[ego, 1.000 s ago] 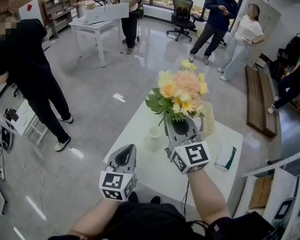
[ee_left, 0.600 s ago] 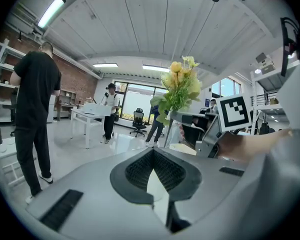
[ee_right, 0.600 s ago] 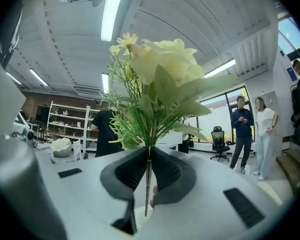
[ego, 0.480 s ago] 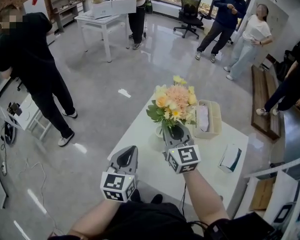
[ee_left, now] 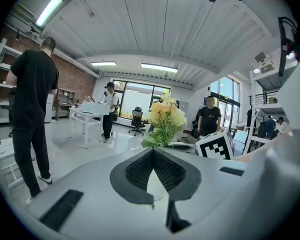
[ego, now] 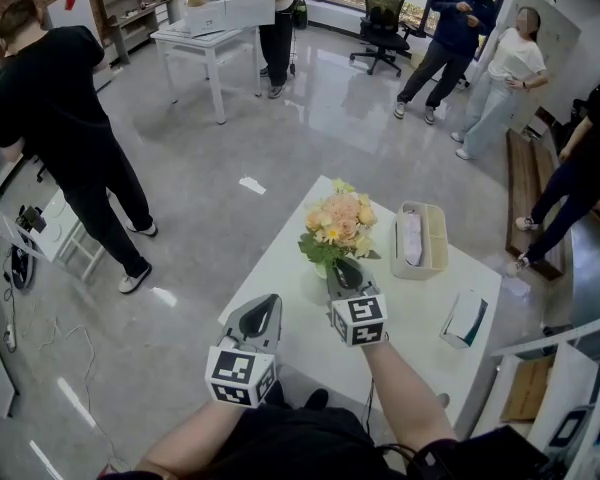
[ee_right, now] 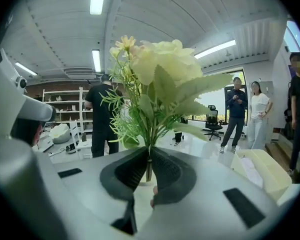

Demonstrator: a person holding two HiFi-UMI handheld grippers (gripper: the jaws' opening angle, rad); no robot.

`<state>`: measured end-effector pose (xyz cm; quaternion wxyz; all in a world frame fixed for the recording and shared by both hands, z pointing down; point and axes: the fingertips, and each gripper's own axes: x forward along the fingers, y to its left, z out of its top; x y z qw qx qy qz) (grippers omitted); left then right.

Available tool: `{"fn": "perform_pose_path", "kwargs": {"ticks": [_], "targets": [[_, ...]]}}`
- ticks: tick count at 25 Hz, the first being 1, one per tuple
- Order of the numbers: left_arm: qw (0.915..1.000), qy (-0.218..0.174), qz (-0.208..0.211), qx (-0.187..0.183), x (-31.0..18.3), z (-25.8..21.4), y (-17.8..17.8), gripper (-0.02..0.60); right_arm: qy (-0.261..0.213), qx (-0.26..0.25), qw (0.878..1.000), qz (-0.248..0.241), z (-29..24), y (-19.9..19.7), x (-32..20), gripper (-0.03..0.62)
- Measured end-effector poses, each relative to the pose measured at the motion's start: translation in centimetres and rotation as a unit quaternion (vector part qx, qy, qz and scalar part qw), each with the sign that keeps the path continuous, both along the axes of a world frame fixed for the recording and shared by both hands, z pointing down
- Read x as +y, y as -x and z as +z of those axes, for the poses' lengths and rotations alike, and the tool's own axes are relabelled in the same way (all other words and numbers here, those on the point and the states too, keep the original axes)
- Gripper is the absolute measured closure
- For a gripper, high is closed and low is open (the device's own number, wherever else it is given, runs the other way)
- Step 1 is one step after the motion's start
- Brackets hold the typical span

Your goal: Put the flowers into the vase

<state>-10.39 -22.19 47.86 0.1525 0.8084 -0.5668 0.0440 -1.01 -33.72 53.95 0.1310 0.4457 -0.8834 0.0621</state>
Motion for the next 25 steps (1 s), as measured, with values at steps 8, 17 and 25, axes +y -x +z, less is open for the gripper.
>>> {"fn": "perform_pose_path", "kwargs": {"ticks": [8, 17, 25], "targets": [[1.0, -0.002, 0.001, 0.001, -0.2, -0.2, 0.1, 0.578, 0.038, 0.035, 0.998, -0.026, 1.4, 0.8, 0.4, 0.557], [1.0, -0.009, 0.001, 0.003, -0.5, -0.4, -0.2, 0.578, 0.051, 0.089, 0.994, -0.042, 1.4, 1.1, 0.5, 0.542], [0.9999, -0.008, 0.002, 0.007, -0.4, -0.3, -0.2, 0.578, 0.064, 0.113, 0.99, -0.052, 1.4, 1.2, 0.8, 0.526]]}}
